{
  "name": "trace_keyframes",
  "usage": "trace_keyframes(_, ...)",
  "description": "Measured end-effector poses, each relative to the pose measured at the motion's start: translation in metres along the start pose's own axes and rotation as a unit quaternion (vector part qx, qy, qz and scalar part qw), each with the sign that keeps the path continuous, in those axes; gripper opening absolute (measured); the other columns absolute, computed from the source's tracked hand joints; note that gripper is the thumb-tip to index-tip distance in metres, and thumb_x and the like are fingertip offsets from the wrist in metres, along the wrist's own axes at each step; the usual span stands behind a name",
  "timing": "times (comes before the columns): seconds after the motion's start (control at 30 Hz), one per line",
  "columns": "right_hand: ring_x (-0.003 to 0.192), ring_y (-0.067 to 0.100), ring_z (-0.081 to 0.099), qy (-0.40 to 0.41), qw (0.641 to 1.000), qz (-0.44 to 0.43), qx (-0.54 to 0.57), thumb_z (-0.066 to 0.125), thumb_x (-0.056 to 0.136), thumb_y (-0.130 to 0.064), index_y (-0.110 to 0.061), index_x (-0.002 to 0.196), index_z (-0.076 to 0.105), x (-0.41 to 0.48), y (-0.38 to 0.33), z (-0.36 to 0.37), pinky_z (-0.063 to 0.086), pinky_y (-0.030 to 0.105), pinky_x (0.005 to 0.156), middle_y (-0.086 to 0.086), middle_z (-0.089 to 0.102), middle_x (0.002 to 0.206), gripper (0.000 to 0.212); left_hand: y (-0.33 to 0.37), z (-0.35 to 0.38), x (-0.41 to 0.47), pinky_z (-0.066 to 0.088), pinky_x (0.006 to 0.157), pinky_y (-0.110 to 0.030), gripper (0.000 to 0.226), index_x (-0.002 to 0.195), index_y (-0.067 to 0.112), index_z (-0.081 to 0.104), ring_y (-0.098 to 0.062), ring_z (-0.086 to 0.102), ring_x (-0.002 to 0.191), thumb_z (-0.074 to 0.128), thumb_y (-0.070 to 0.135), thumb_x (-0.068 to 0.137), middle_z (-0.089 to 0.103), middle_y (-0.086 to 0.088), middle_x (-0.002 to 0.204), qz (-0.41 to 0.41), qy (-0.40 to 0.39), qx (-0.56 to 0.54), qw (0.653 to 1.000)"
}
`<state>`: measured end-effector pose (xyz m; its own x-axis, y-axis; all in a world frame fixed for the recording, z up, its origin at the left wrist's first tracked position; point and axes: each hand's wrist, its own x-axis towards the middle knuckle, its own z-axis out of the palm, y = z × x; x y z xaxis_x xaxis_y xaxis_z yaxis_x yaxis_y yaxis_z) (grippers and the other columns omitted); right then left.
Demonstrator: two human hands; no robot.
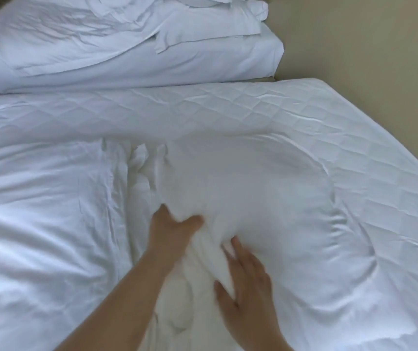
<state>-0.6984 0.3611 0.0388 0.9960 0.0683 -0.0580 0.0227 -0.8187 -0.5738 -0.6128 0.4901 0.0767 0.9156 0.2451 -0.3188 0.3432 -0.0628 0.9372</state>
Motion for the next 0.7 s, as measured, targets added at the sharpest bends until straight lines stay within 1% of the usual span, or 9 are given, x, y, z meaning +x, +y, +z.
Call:
trace_keyframes(0.07, 0.111, 0.013, 0.049, -0.089, 0.991, 0.024, -0.093, 0.030, 0.058, -0.057, -0.034, 0.123, 0.041, -0.003, -0.018, 0.013, 0.053, 0.027, 0.076, -0.009, 0.058, 0.127, 0.070, -0.019, -0.037, 0.007, 0.047, 0.065, -0.028, 0.037, 0.109, 0.007, 0.057, -0.021, 0.058, 0.080, 0.073, 0.013, 0.076, 0.062, -0.006, 0.091, -0.081, -0.029, 0.056, 0.995)
trace_keyframes(0.17, 0.137, 0.012, 0.025, -0.162, 0.977, 0.056, -0.128, 0.011, 0.049, -0.075, -0.043, 0.138, 0.029, 0.003, -0.015, 0.027, 0.024, 0.037, 0.109, -0.016, 0.019, 0.152, 0.097, -0.042, -0.063, 0.016, 0.047, 0.085, -0.032, 0.046, 0.121, 0.004, 0.054, -0.025, 0.060, 0.097, 0.063, 0.031, 0.084, 0.063, -0.009, 0.113, -0.189, -0.141, 0.132, 0.963)
trace_keyframes(0.23, 0.120, 0.012, 0.051, -0.086, 0.989, 0.016, -0.119, 0.003, 0.059, -0.090, -0.044, 0.115, 0.058, 0.010, -0.007, 0.024, 0.039, 0.040, 0.096, -0.015, 0.050, 0.135, 0.091, -0.042, -0.062, 0.034, 0.047, 0.086, -0.030, 0.053, 0.117, 0.004, 0.056, -0.026, 0.060, 0.098, 0.054, 0.046, 0.085, 0.063, -0.010, 0.111, -0.175, -0.139, 0.163, 0.961)
trace_keyframes(0.3, 0.078, 0.014, 0.069, 0.018, 0.993, 0.016, -0.118, 0.004, 0.084, -0.073, -0.033, 0.078, 0.071, 0.018, 0.001, 0.018, 0.050, 0.030, 0.066, -0.013, 0.071, 0.089, 0.079, -0.035, -0.055, 0.061, 0.046, 0.093, -0.034, 0.063, 0.118, 0.001, 0.056, -0.030, 0.059, 0.104, 0.050, 0.054, 0.084, 0.062, -0.013, 0.113, -0.176, -0.100, 0.128, 0.971)
trace_keyframes(0.33, 0.078, 0.017, 0.068, 0.067, 0.991, 0.025, -0.112, 0.009, 0.089, -0.066, -0.029, 0.079, 0.071, 0.022, 0.005, 0.017, 0.049, 0.029, 0.067, -0.010, 0.072, 0.086, 0.073, -0.031, -0.050, 0.076, 0.044, 0.097, -0.038, 0.070, 0.123, 0.001, 0.052, -0.031, 0.057, 0.108, 0.052, 0.057, 0.081, 0.060, -0.014, 0.118, -0.188, -0.079, 0.087, 0.975)
trace_keyframes(0.43, 0.110, 0.021, 0.045, 0.094, 0.987, 0.034, -0.123, 0.034, 0.083, -0.057, -0.023, 0.114, 0.053, 0.031, 0.013, 0.027, 0.031, 0.034, 0.092, 0.008, 0.066, 0.114, 0.050, -0.025, -0.034, 0.113, 0.042, 0.101, -0.045, 0.098, 0.138, 0.003, 0.035, -0.033, 0.052, 0.116, 0.066, 0.063, 0.066, 0.050, -0.014, 0.132, -0.220, -0.027, -0.002, 0.975)
trace_keyframes(0.5, 0.112, 0.020, 0.039, 0.094, 0.980, 0.034, -0.171, 0.038, 0.073, -0.053, -0.023, 0.123, 0.045, 0.037, 0.017, 0.033, 0.024, 0.037, 0.093, 0.010, 0.064, 0.119, 0.059, -0.021, -0.022, 0.128, 0.043, 0.100, -0.043, 0.088, 0.139, 0.004, 0.033, -0.032, 0.051, 0.118, 0.073, 0.044, 0.071, 0.048, -0.014, 0.135, -0.194, 0.000, -0.041, 0.980)
trace_keyframes(0.6, 0.117, 0.021, 0.037, 0.076, 0.977, 0.038, -0.196, 0.037, 0.074, -0.052, -0.024, 0.137, 0.034, 0.038, 0.026, 0.042, 0.019, 0.038, 0.099, 0.008, 0.057, 0.127, 0.069, -0.009, -0.003, 0.139, 0.045, 0.091, -0.032, 0.056, 0.131, 0.004, 0.044, -0.028, 0.054, 0.111, 0.066, 0.006, 0.080, 0.054, -0.012, 0.127, -0.066, 0.014, -0.034, 0.997)
trace_keyframes(0.7, 0.128, 0.027, 0.028, 0.086, 0.979, 0.024, -0.185, 0.028, 0.087, -0.053, -0.035, 0.145, 0.009, 0.040, 0.028, 0.056, 0.006, 0.036, 0.105, 0.004, 0.038, 0.136, 0.064, 0.003, -0.005, 0.138, 0.041, 0.082, -0.022, 0.054, 0.133, 0.011, 0.039, -0.015, 0.050, 0.099, 0.057, -0.001, 0.083, 0.050, 0.000, 0.114, 0.052, 0.050, 0.001, 0.997)
